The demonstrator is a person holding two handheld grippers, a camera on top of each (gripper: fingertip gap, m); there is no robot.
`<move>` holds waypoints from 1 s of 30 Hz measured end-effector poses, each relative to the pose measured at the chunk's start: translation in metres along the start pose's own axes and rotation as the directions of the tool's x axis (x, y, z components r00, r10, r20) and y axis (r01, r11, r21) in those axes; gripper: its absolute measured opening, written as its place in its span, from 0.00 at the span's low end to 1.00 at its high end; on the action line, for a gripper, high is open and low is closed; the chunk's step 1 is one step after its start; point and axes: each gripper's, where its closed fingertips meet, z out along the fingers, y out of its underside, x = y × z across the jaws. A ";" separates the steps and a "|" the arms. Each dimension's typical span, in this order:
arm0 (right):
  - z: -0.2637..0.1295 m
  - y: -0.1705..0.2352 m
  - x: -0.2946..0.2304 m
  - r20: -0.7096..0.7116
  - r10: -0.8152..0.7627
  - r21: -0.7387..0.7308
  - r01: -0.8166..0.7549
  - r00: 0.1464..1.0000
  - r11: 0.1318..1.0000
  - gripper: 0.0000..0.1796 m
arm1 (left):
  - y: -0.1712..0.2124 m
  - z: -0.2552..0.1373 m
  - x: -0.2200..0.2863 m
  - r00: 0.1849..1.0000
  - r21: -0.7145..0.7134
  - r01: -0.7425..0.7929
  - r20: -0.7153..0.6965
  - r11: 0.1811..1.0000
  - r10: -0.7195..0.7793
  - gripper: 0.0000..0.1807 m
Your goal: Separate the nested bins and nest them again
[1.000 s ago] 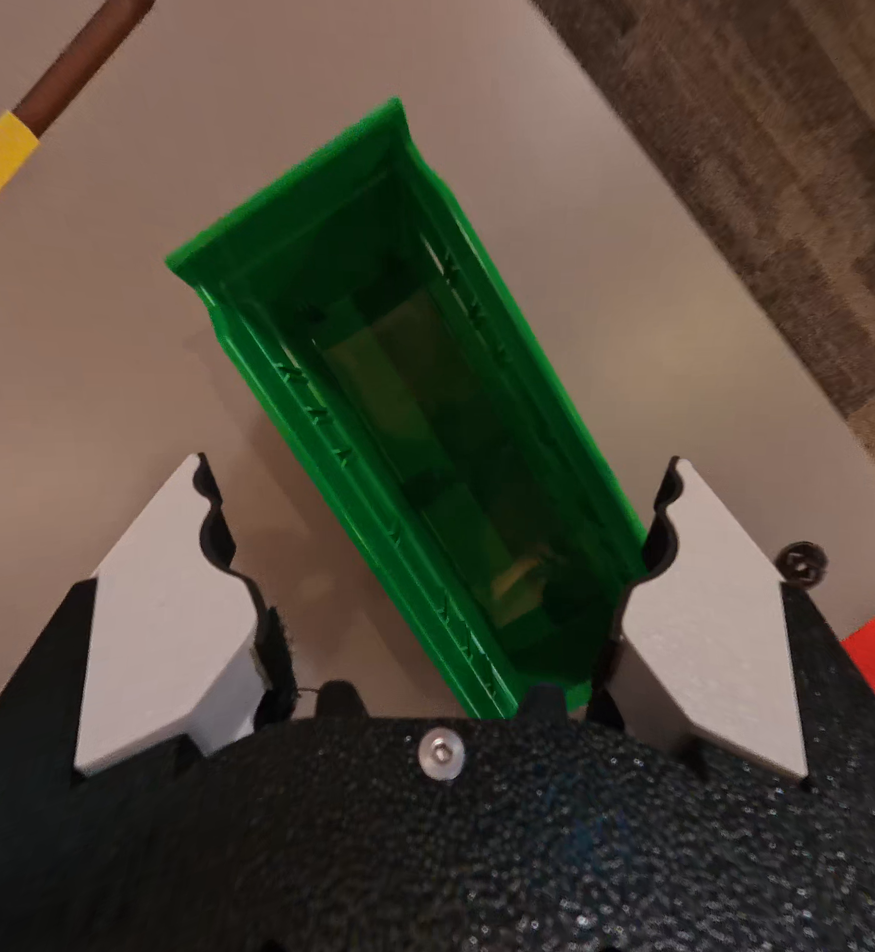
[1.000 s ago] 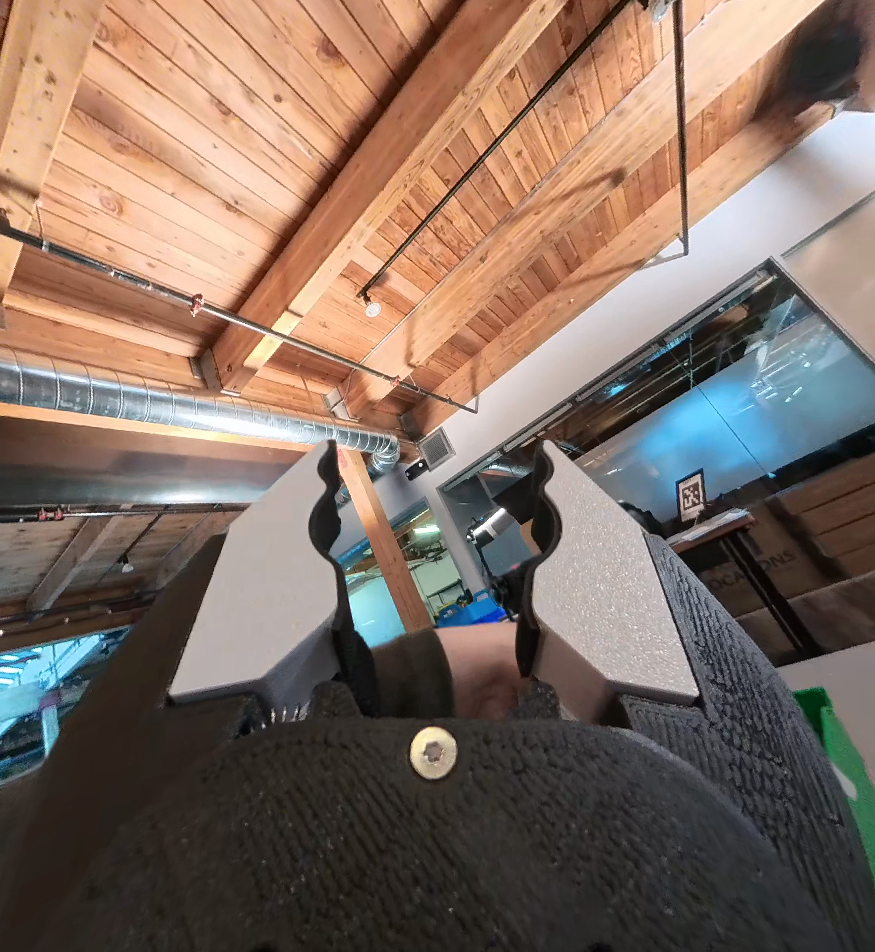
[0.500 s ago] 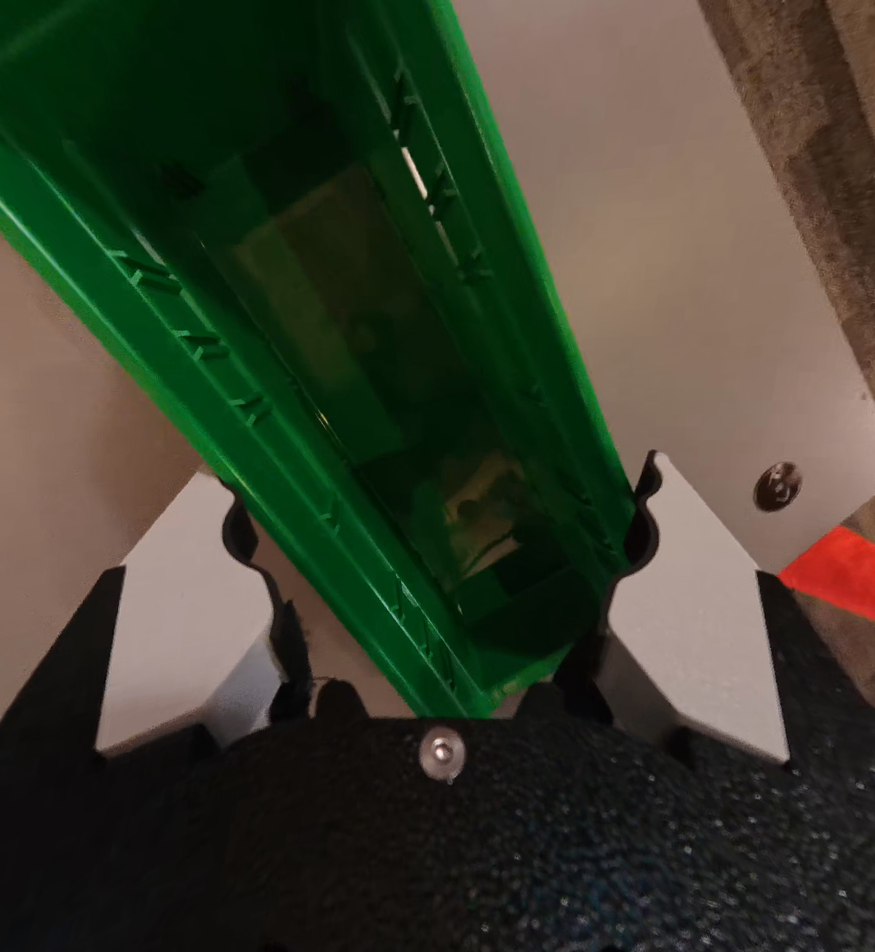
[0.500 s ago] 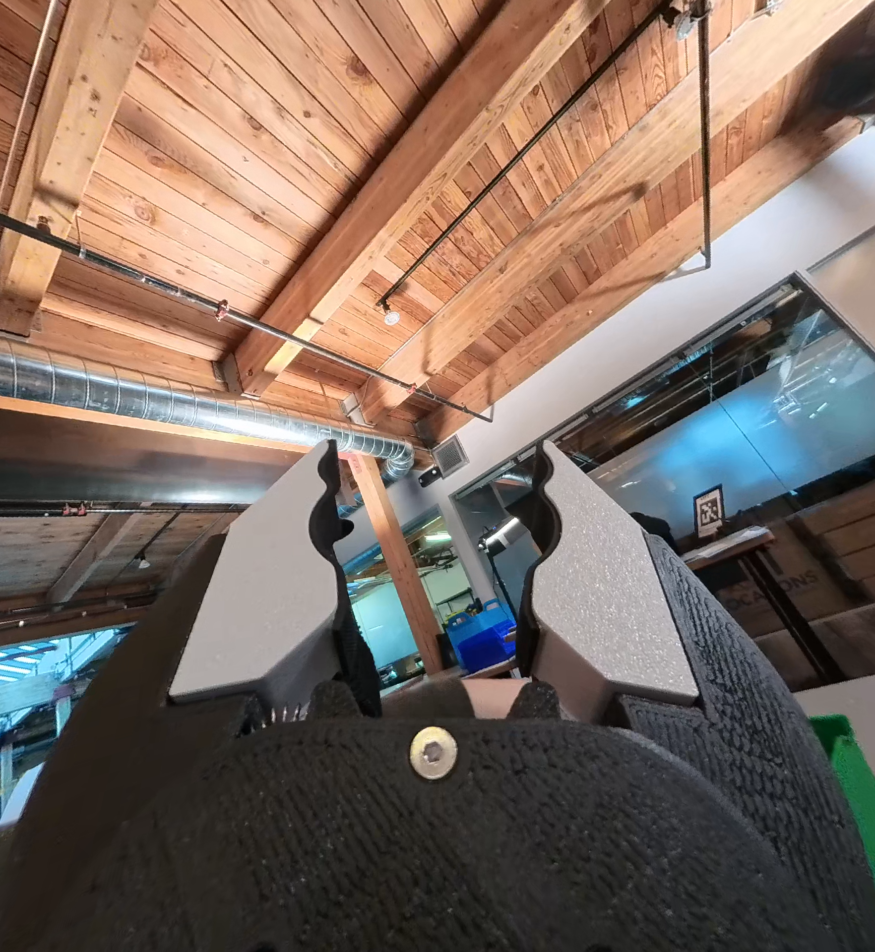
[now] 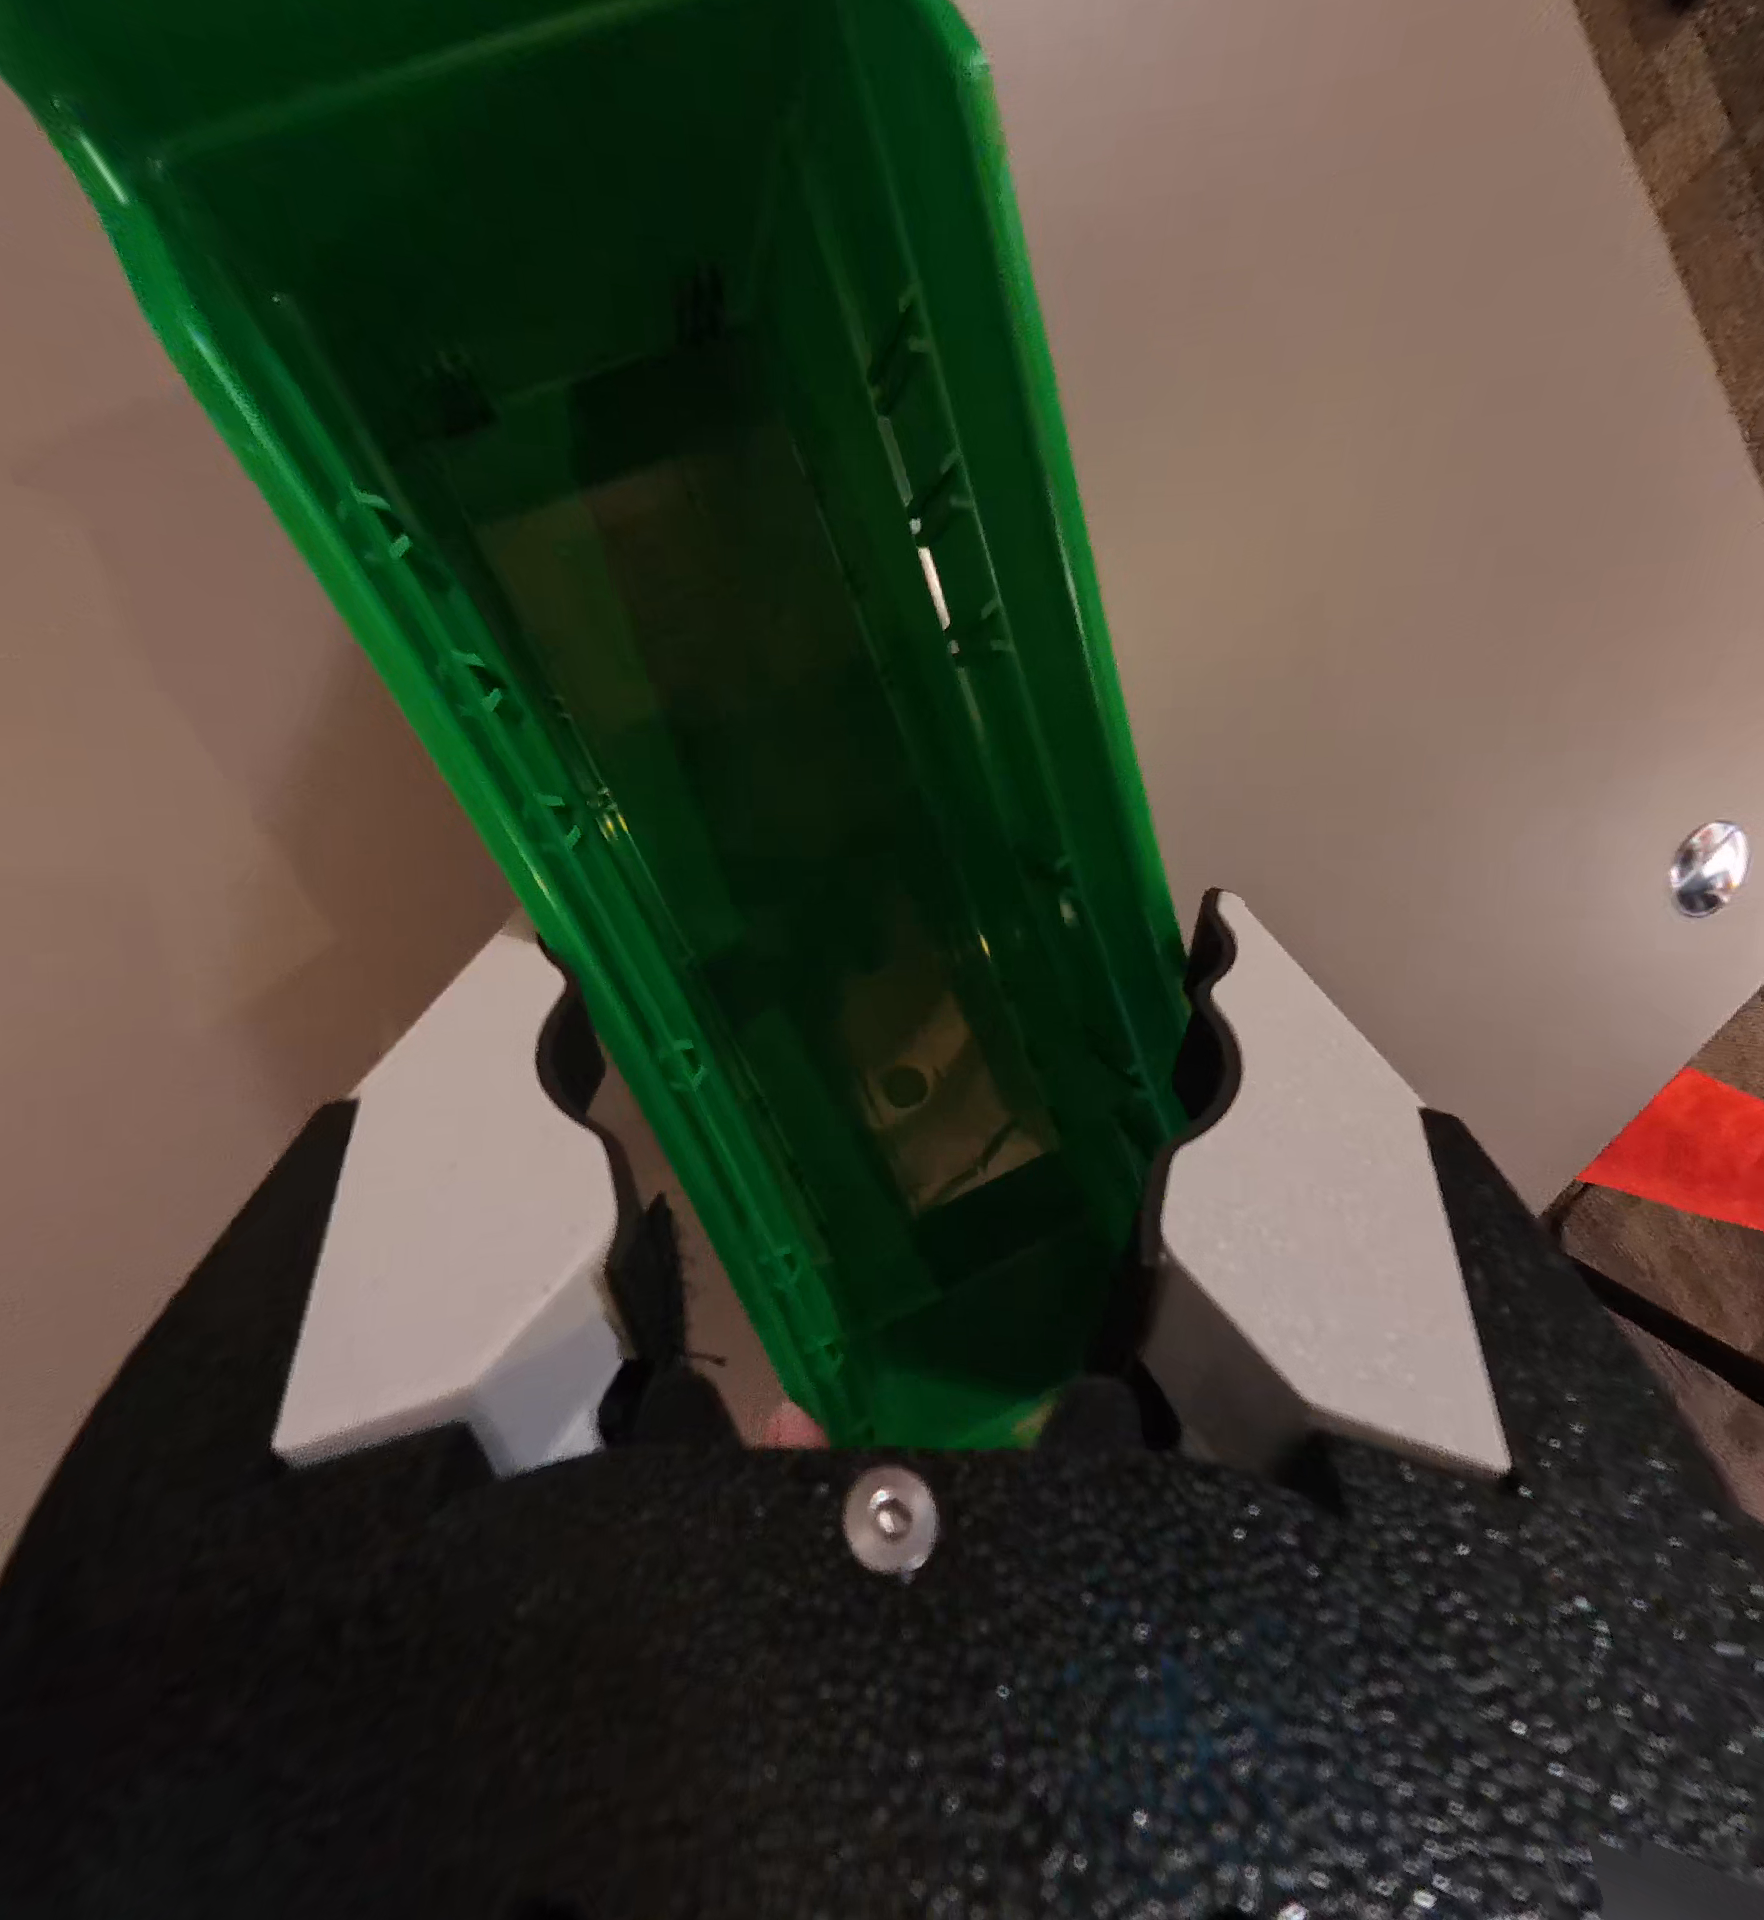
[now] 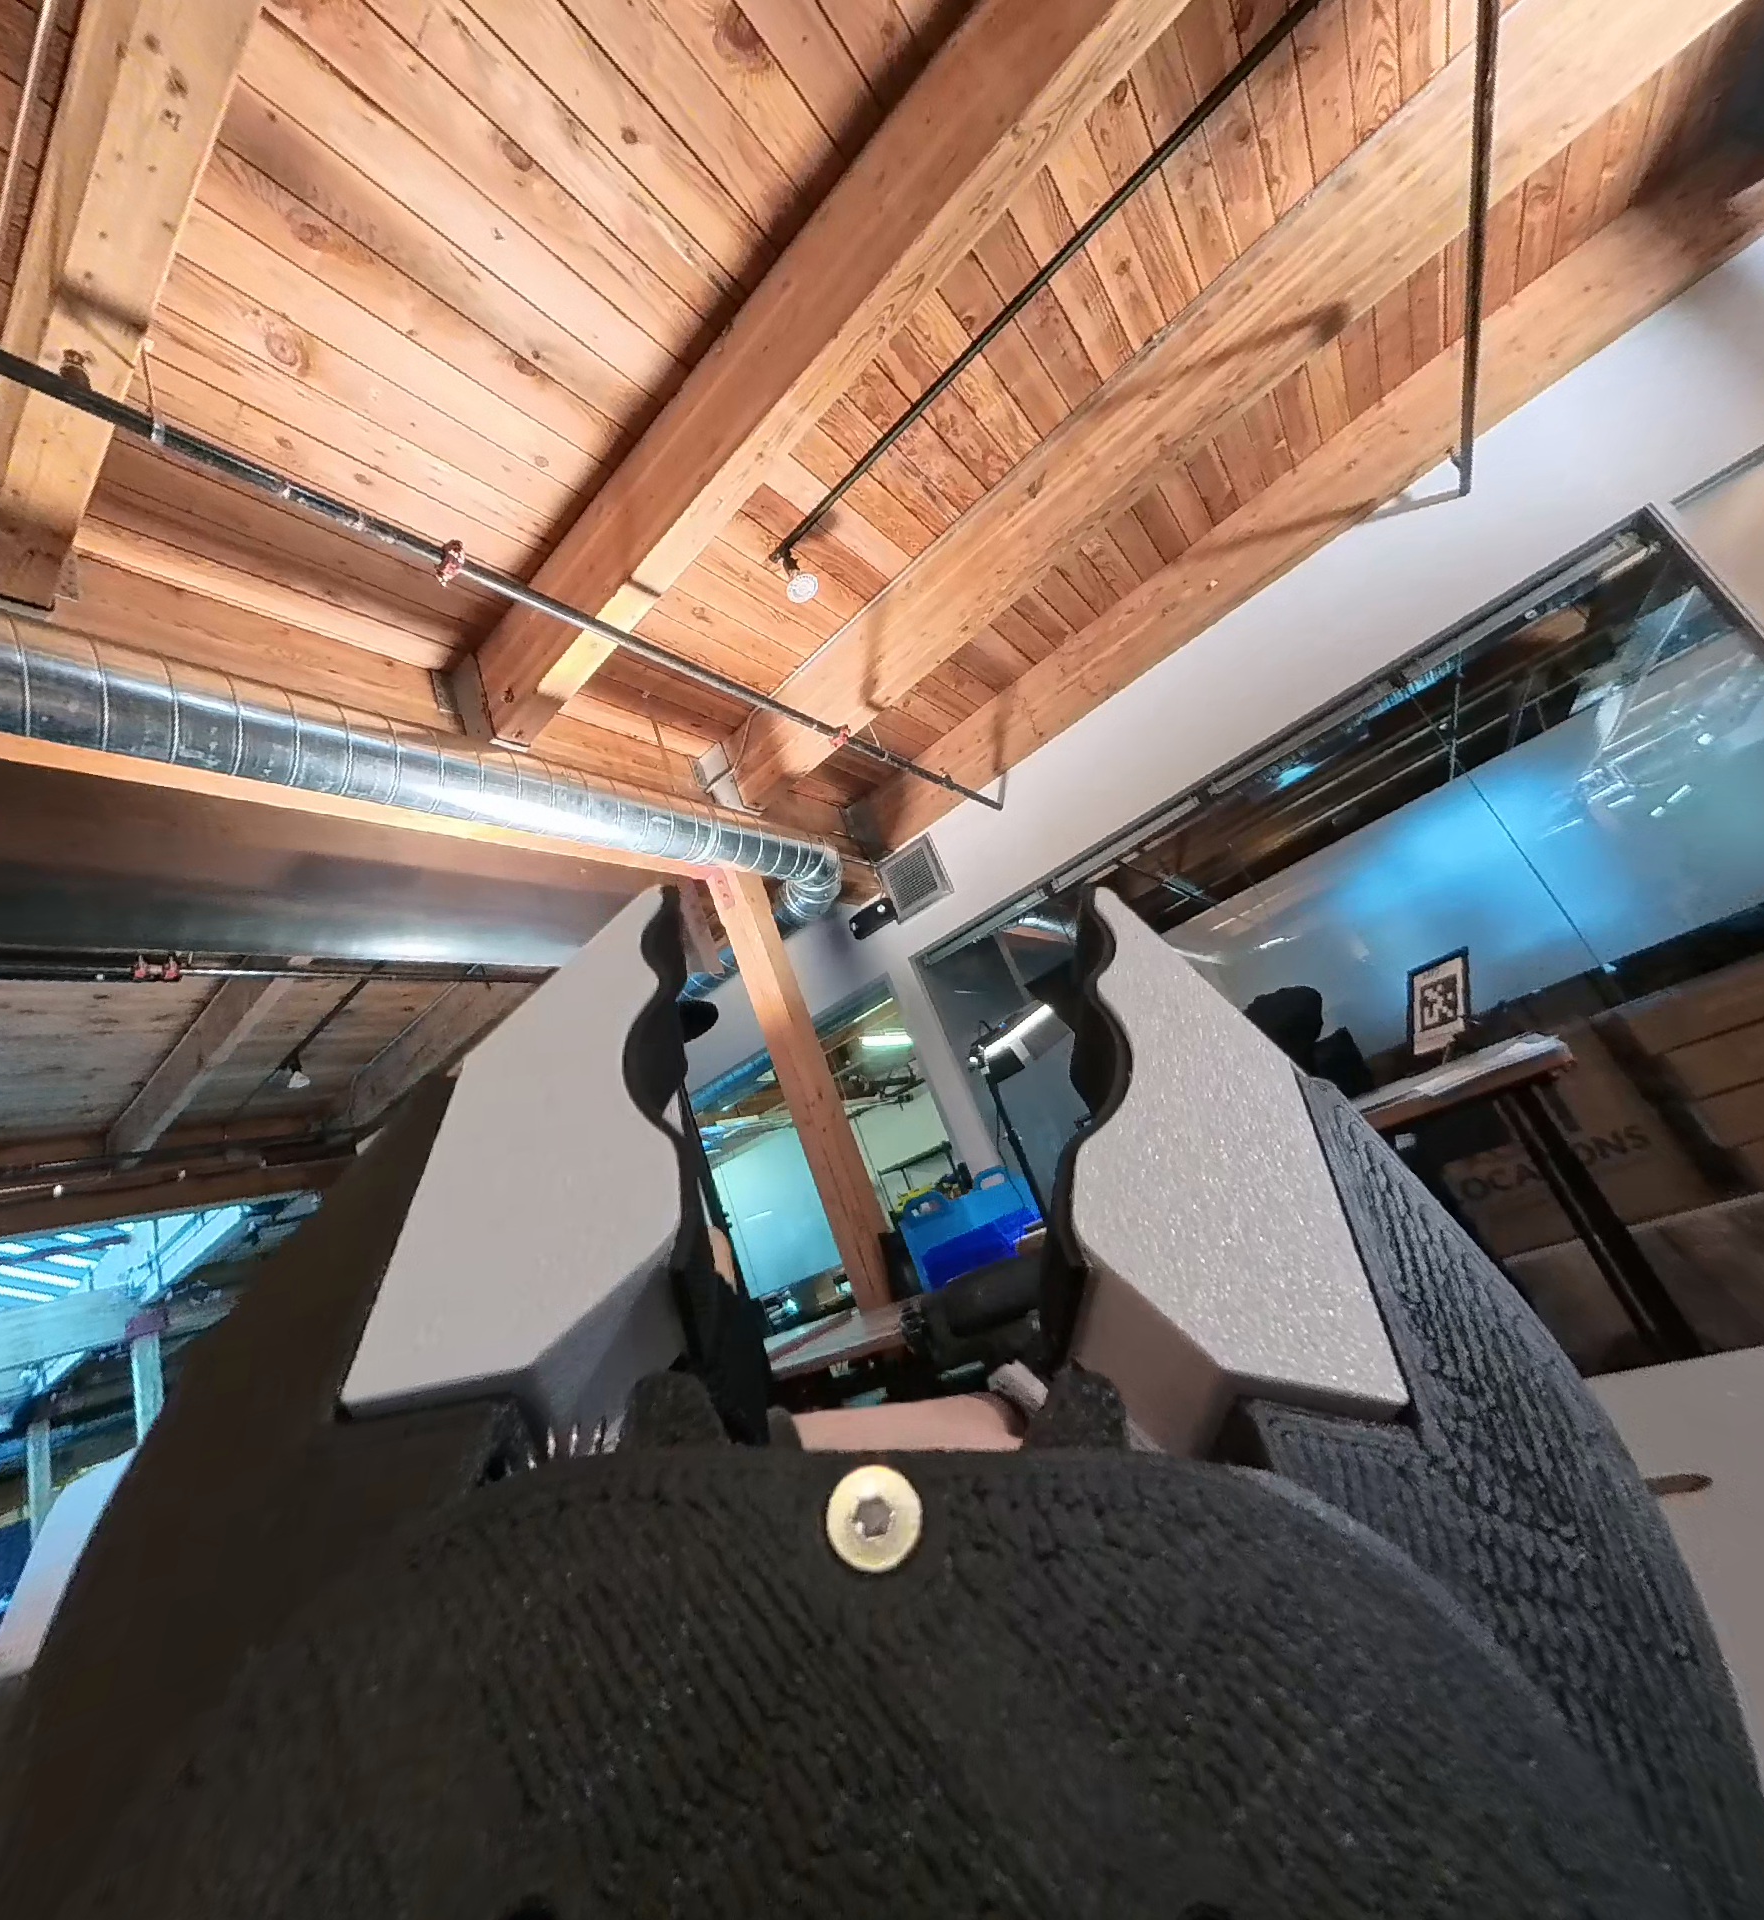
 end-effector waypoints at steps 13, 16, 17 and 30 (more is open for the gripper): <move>0.009 0.015 -0.009 0.019 -0.018 -0.049 0.019 1.000 0.999 0.41 | -0.004 -0.051 -0.051 0.996 0.312 -0.072 -0.021 0.947 0.083 0.60; 0.009 0.016 -0.008 0.016 -0.020 -0.053 0.021 1.000 0.998 0.42 | -0.010 -0.098 -0.061 0.994 0.472 -0.065 -0.050 0.879 0.100 0.59; 0.010 0.017 -0.007 0.013 -0.022 -0.054 0.023 1.000 0.998 0.41 | -0.010 -0.118 -0.064 0.993 0.519 -0.058 -0.057 0.853 0.102 0.59; 0.012 0.021 -0.011 0.000 -0.046 -0.072 0.046 0.999 0.996 0.41 | 0.111 -0.343 -0.185 0.972 0.545 -0.096 0.233 0.833 -0.040 0.60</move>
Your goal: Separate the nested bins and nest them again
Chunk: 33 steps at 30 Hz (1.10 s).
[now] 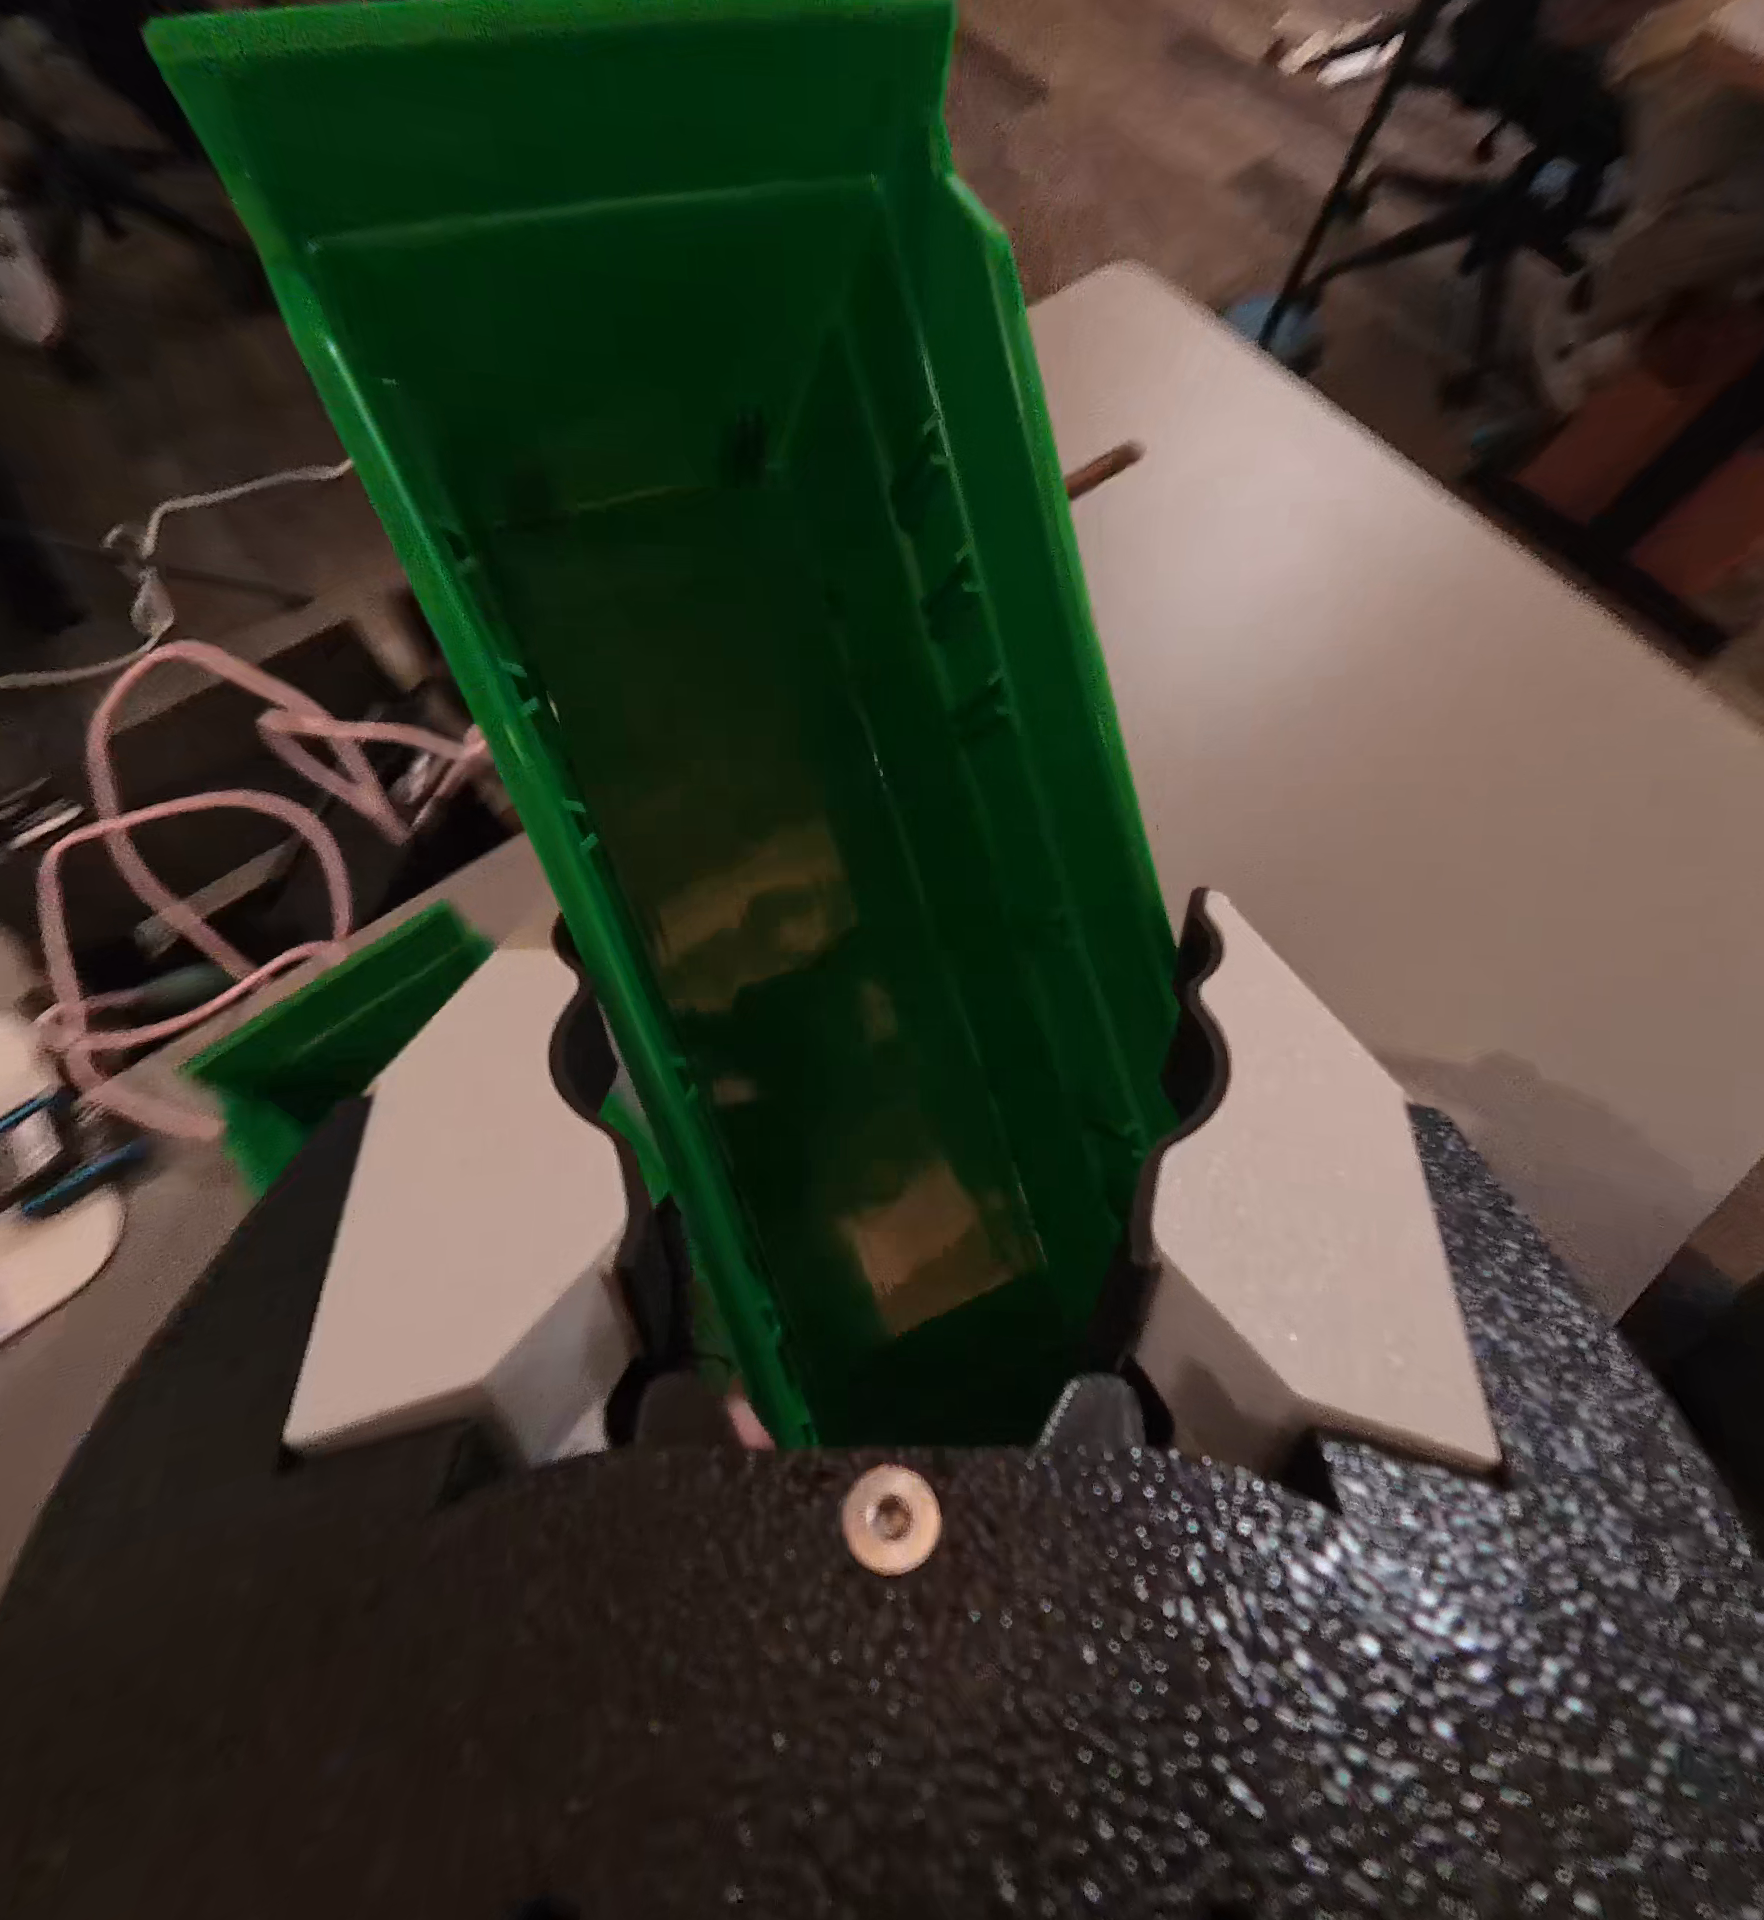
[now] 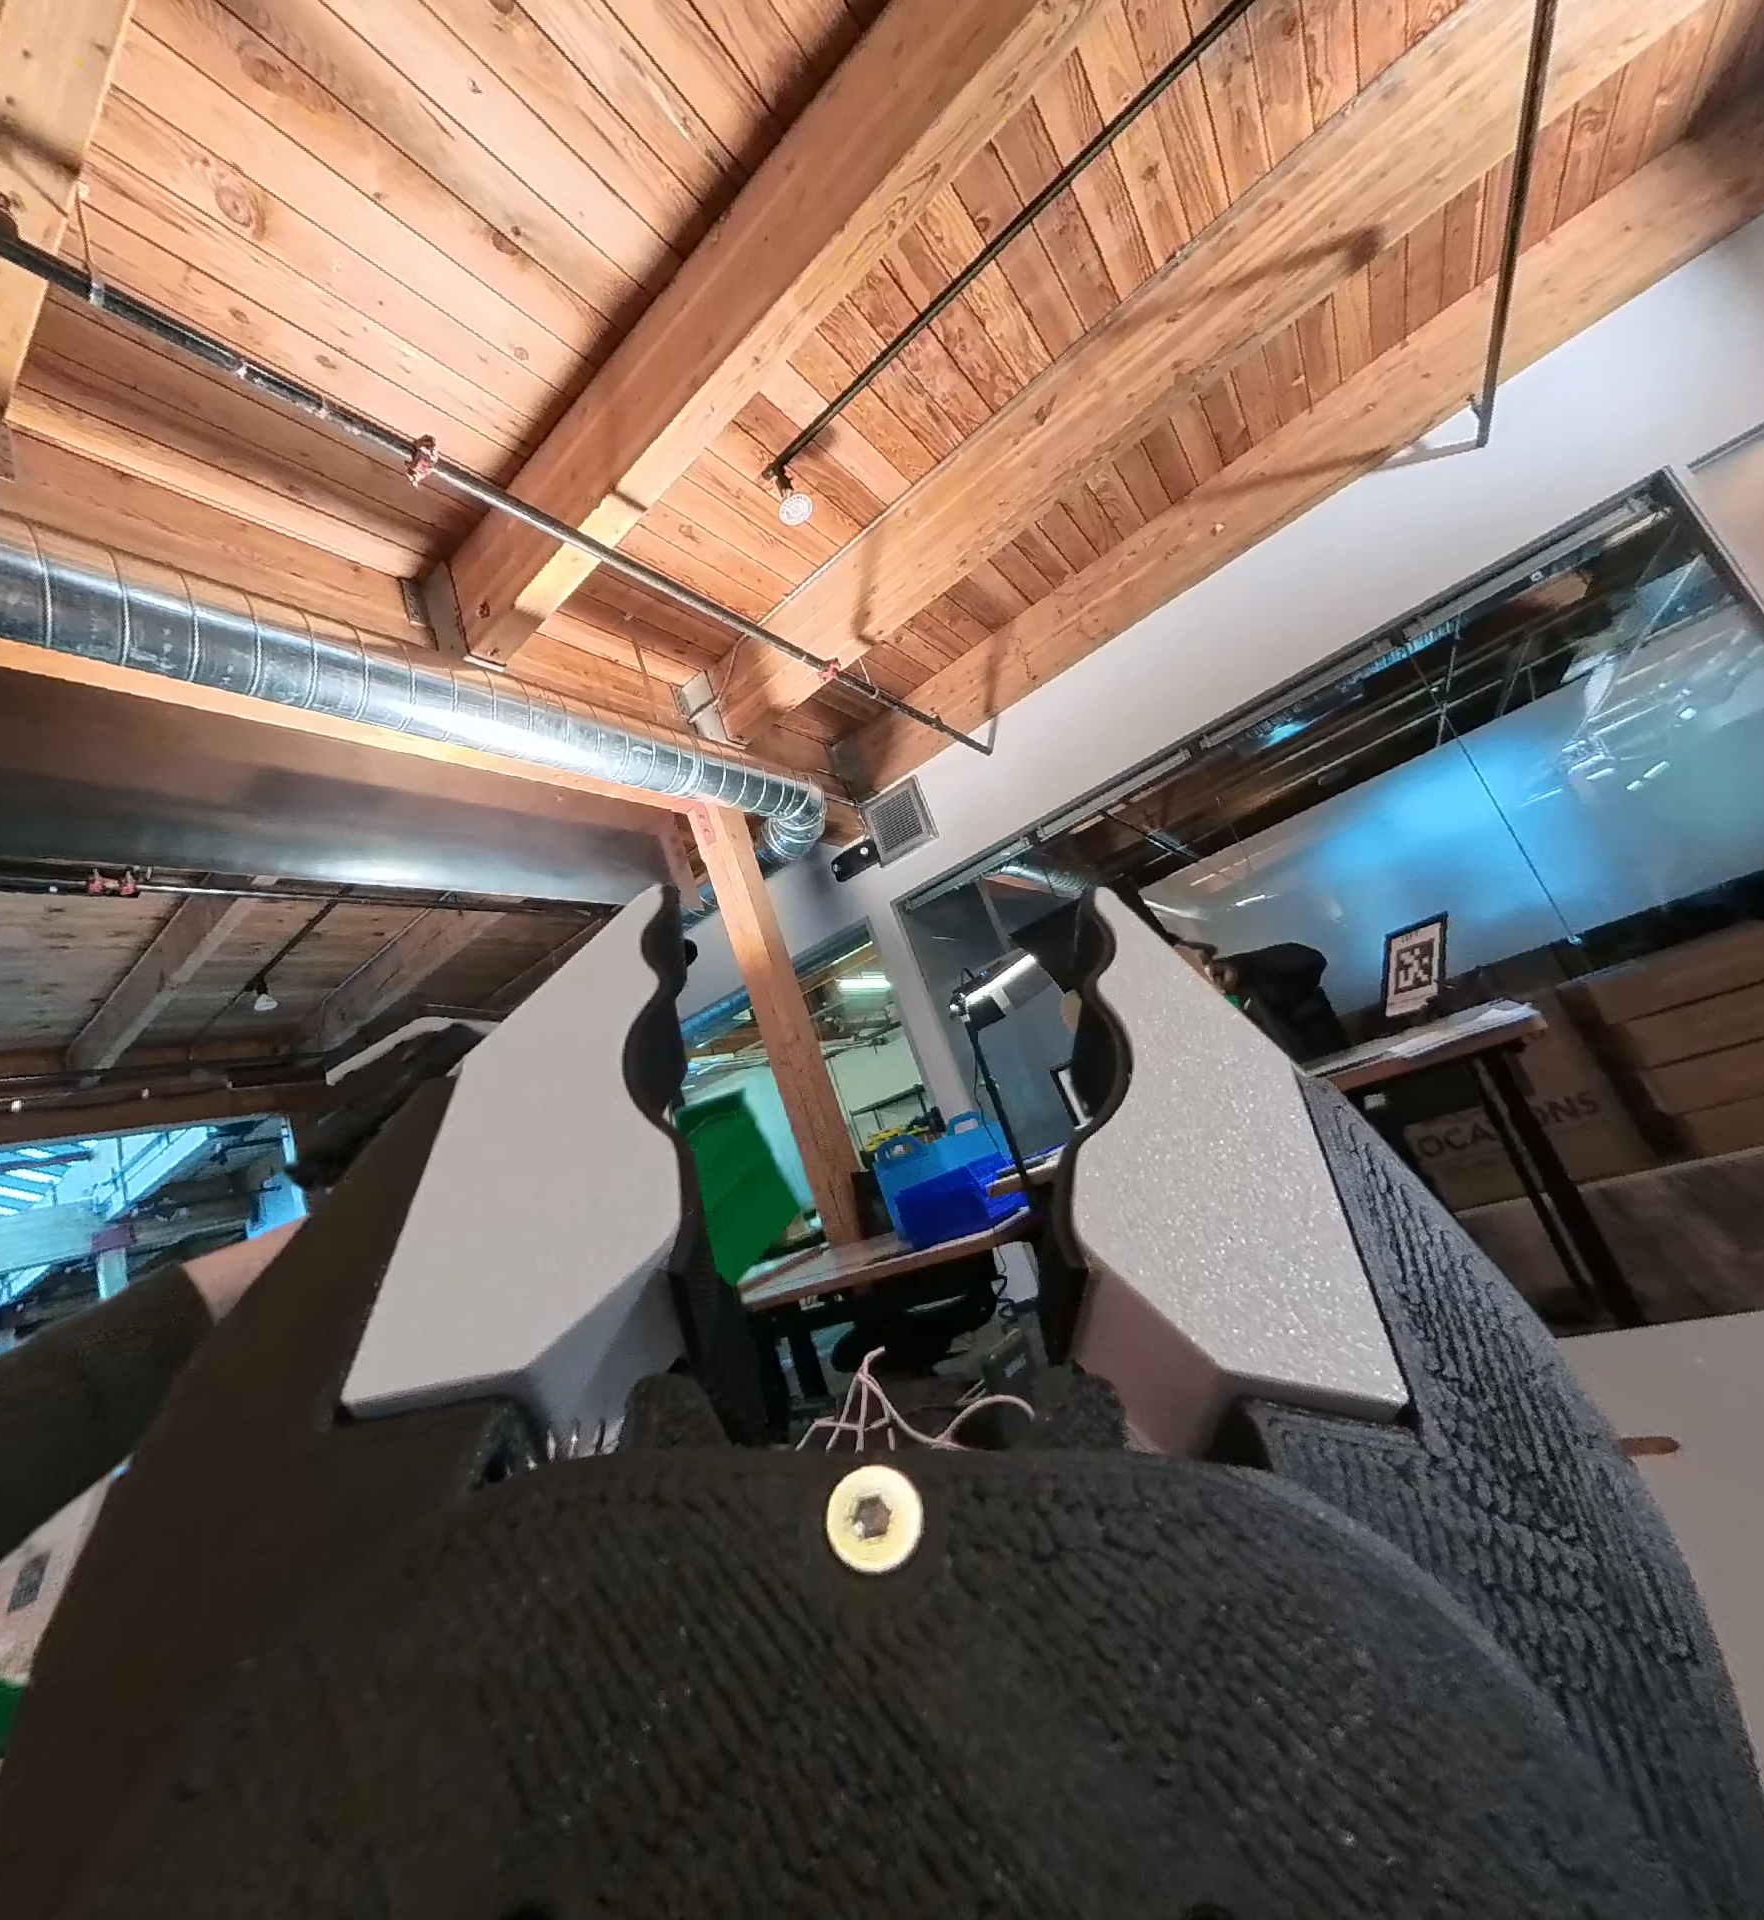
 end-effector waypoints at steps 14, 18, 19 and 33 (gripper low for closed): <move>0.004 0.008 0.002 -0.017 -0.017 -0.027 0.016 1.000 1.000 0.42 | 0.095 -0.038 -0.091 0.962 -0.280 0.269 0.119 0.921 -0.245 0.61; 0.006 0.012 0.002 -0.017 -0.019 -0.038 0.018 1.000 0.999 0.42 | 0.107 -0.020 -0.097 0.945 -0.309 0.327 0.100 0.893 -0.311 0.61; 0.007 0.013 0.003 -0.019 -0.018 -0.042 0.017 1.000 0.999 0.42 | 0.109 -0.015 -0.098 0.943 -0.316 0.332 0.097 0.889 -0.318 0.62; 0.013 0.029 0.014 -0.049 -0.021 -0.087 0.017 0.999 0.996 0.42 | 0.134 0.029 -0.122 0.929 -0.354 0.369 0.127 0.859 -0.347 0.62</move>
